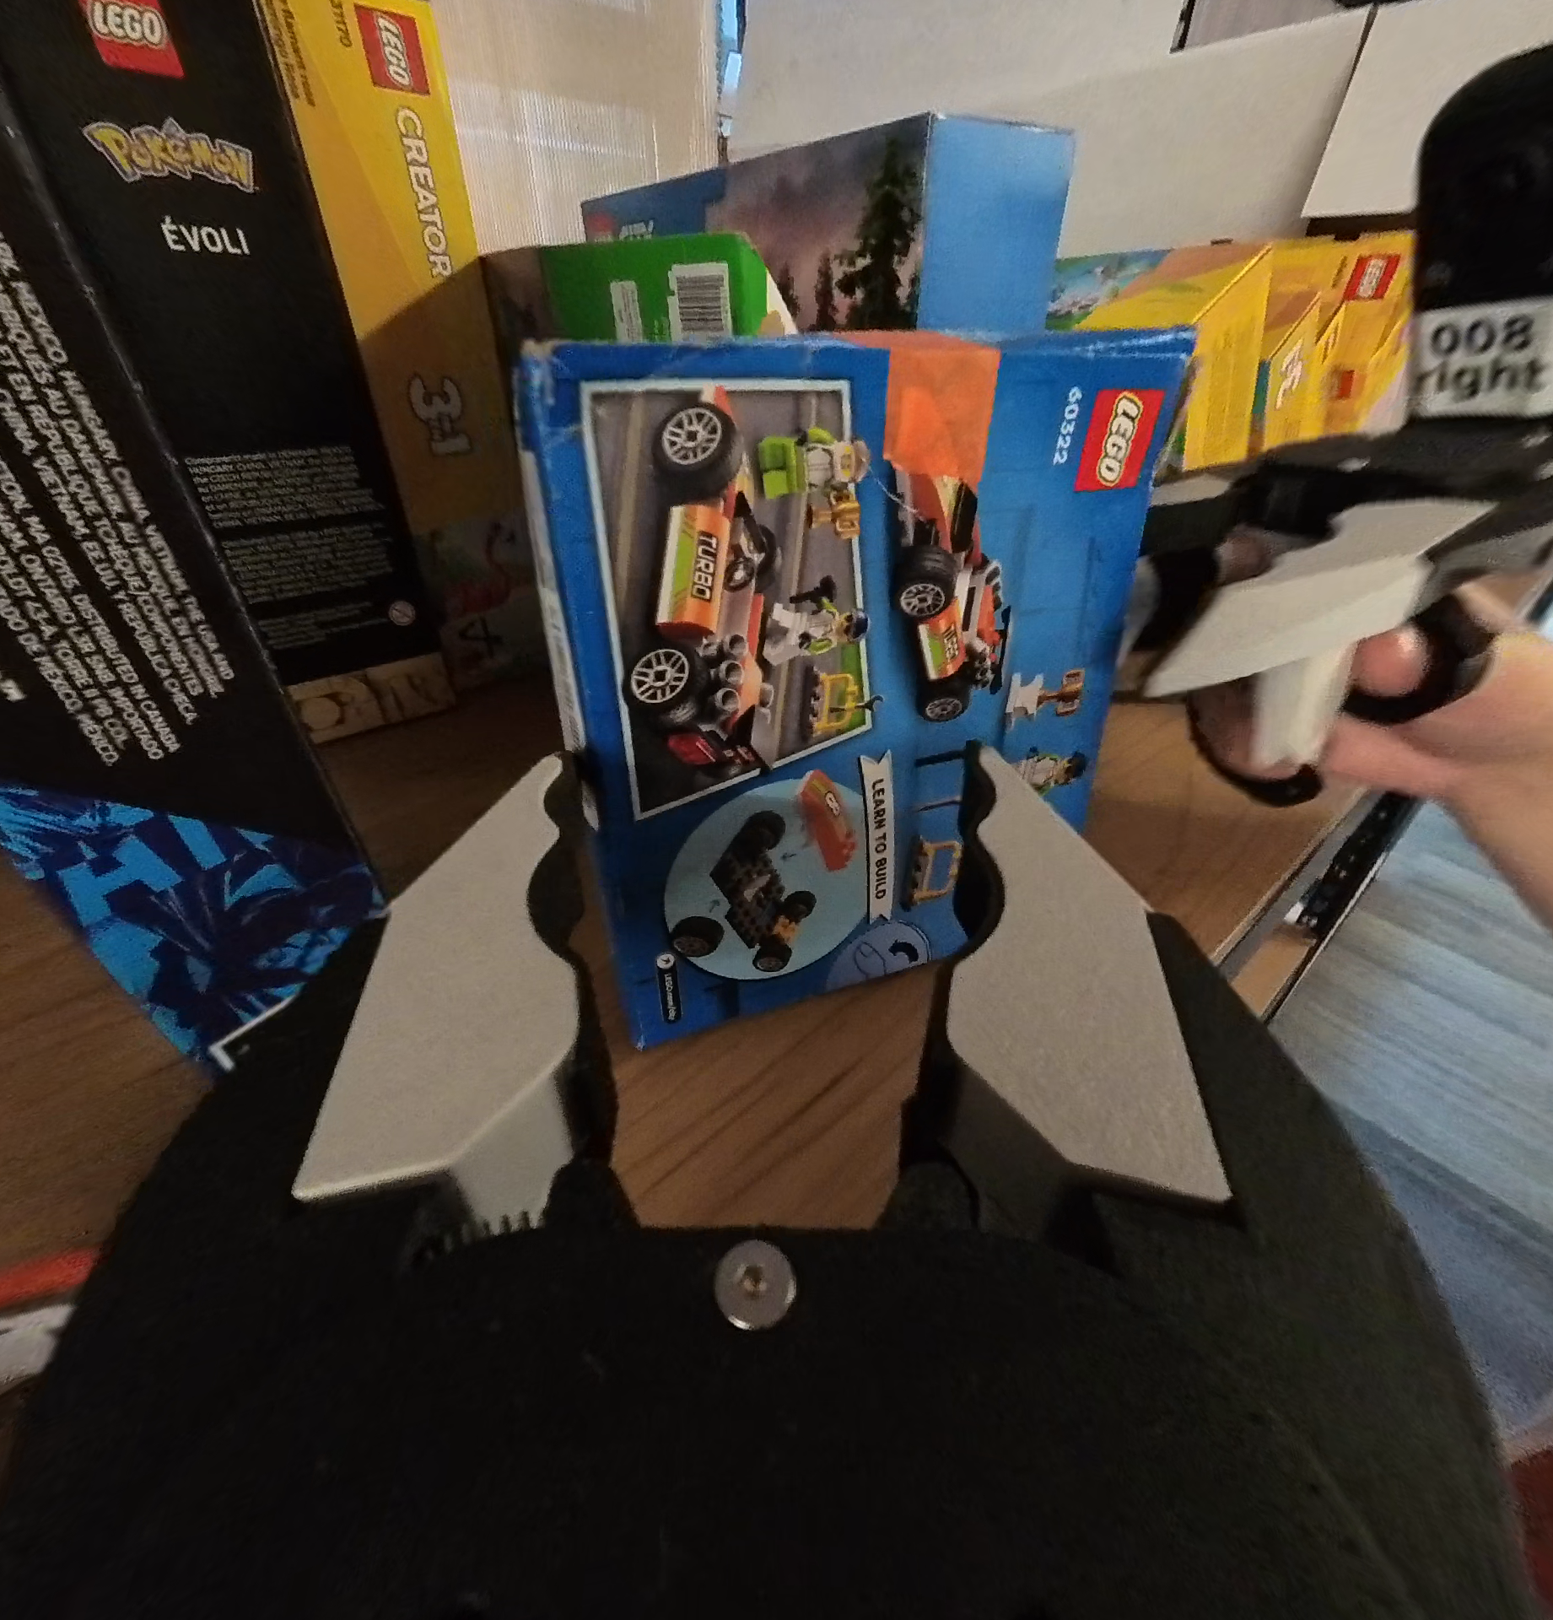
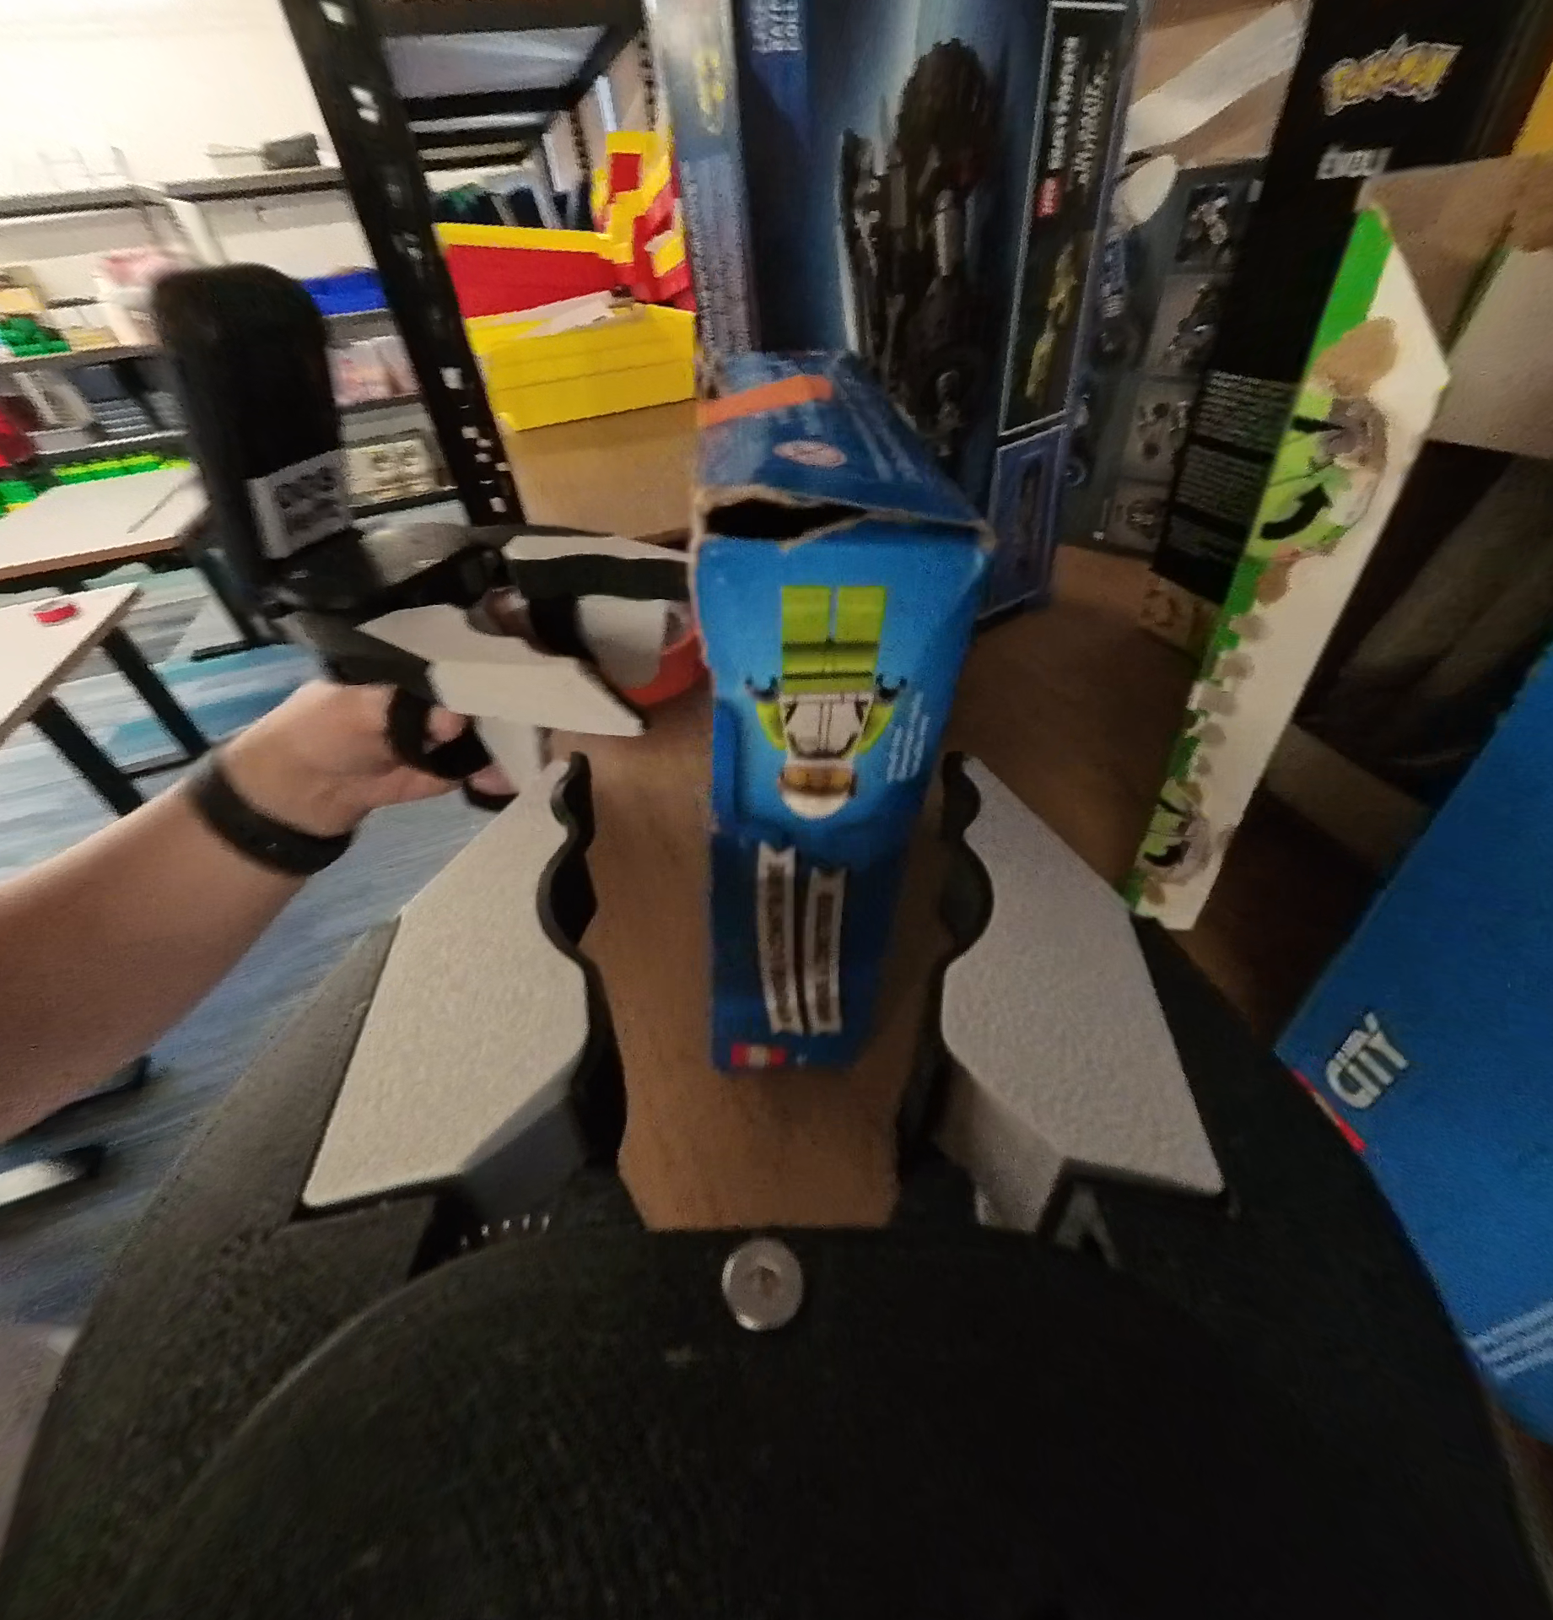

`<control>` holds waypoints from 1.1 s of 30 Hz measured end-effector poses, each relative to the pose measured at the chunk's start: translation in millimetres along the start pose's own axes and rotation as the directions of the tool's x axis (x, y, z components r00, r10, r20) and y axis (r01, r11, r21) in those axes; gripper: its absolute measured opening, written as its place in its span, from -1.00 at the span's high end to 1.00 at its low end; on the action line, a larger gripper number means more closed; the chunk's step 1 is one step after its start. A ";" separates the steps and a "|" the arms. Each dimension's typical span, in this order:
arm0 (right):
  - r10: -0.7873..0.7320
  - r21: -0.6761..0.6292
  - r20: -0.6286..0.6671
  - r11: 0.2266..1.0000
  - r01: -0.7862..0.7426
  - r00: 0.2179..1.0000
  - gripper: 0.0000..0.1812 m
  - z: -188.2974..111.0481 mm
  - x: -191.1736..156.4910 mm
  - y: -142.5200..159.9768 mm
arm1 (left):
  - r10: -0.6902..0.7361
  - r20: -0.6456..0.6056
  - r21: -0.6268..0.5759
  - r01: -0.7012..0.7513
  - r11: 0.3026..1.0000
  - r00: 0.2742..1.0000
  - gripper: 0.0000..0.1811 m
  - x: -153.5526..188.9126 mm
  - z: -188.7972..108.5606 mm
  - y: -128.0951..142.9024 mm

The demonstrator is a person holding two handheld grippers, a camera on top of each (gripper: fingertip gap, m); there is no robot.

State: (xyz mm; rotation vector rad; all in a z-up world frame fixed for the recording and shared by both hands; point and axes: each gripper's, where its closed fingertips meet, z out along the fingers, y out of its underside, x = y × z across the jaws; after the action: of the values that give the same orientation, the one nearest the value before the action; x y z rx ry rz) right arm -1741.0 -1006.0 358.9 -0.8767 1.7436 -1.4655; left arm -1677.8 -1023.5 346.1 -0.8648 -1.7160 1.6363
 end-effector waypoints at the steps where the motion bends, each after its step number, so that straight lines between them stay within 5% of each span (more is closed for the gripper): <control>1: -0.004 -0.022 -0.019 1.000 0.003 1.000 0.12 7.3 2.7 3.6 | -0.016 -0.003 0.011 0.016 1.000 1.000 0.08 1.8 -0.2 -1.6; 3: -0.031 -0.092 -0.059 0.995 0.025 0.998 0.33 20.4 9.1 16.1 | -0.058 -0.013 0.031 0.059 0.998 0.998 0.07 7.0 0.6 -3.3; 7: -0.003 -0.074 0.062 0.997 0.007 0.998 0.73 11.5 -3.7 14.9 | -0.038 0.037 0.040 0.036 0.999 0.999 0.15 17.5 -4.5 -1.5; 12: 0.106 -0.018 0.291 0.994 -0.105 0.951 0.73 -20.5 -24.5 5.5 | -0.015 0.116 0.085 0.005 0.996 0.993 0.02 32.6 -29.6 -4.9; 17: 0.018 0.071 0.641 0.994 -0.083 0.767 0.72 -71.9 -78.1 -7.5 | -0.149 -0.119 0.109 0.162 0.981 0.982 -0.06 94.9 -45.0 -9.6; 21: -0.013 0.063 0.762 0.997 -0.053 0.647 0.71 -95.6 -105.9 0.7 | -0.074 -0.290 0.082 0.102 0.991 0.954 0.16 167.8 -57.8 -16.9; 23: -0.007 0.041 0.801 0.998 -0.044 0.599 0.68 -98.3 -115.2 8.7 | 0.018 -0.237 0.074 0.000 0.997 0.971 0.37 186.6 -58.9 -16.6; 27: 0.043 0.031 0.835 0.992 -0.126 0.548 0.47 -94.2 -124.9 5.4 | 0.035 -0.100 0.127 -0.023 0.992 0.994 0.46 199.7 -70.0 -29.0; 33: 0.121 -0.010 0.776 0.984 -0.180 0.620 0.24 -57.7 -132.5 6.0 | 0.039 0.168 0.153 -0.065 0.986 0.985 0.54 188.7 -97.1 -32.7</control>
State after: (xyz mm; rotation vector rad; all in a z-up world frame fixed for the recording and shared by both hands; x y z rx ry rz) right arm -1718.9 -863.6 371.0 -1.0811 1.0549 -0.8096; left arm -1715.6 -815.1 382.0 -0.7222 -1.6559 1.8967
